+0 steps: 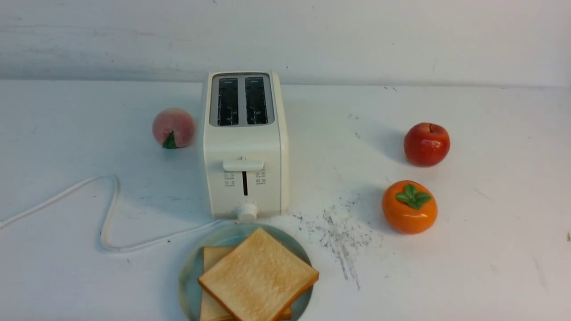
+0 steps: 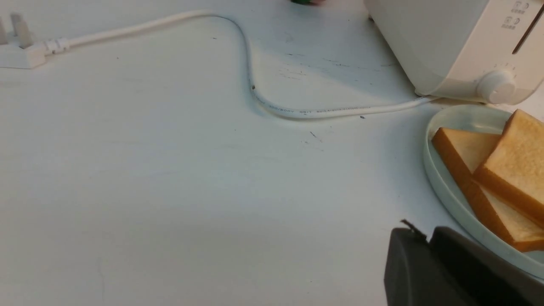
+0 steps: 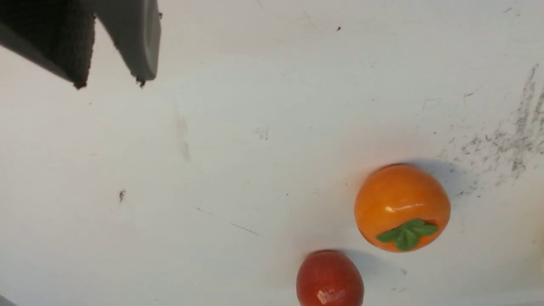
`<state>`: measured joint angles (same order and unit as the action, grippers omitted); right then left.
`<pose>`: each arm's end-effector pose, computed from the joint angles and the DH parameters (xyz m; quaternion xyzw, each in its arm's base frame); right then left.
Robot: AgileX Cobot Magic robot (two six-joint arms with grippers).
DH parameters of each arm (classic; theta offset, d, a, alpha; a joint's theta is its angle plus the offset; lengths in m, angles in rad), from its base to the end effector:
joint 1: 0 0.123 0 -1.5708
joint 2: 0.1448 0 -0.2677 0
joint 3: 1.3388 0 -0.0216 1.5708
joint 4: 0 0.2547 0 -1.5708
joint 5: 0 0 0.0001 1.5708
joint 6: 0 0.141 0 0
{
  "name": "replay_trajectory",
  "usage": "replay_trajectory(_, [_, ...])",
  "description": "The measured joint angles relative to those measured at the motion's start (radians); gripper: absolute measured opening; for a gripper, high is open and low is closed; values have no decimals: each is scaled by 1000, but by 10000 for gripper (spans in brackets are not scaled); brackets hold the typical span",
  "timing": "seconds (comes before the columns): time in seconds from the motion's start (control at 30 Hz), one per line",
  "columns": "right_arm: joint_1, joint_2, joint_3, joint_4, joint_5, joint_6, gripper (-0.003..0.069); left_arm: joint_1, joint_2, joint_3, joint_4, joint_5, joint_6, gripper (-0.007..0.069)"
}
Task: Take toasted bread from bread machine on white table place on plate.
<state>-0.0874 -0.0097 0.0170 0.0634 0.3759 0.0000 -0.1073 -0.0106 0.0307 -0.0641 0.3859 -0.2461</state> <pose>0.1216 -0.0074 0.1598 0.0518 0.8017 0.0009 0.5954 0.1202 -0.0164 0.1533 -0.0731 0.8068 -0.1297 0.5717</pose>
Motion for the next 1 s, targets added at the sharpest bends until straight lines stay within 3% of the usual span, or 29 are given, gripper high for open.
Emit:
replay_trajectory(0.33, [123,0,0,0,1,-6,181,0,0,0,0,1,0,71])
replay_trajectory(1.0, [132,0,0,0,1,-10,206,0,0,0,0,1,0,88])
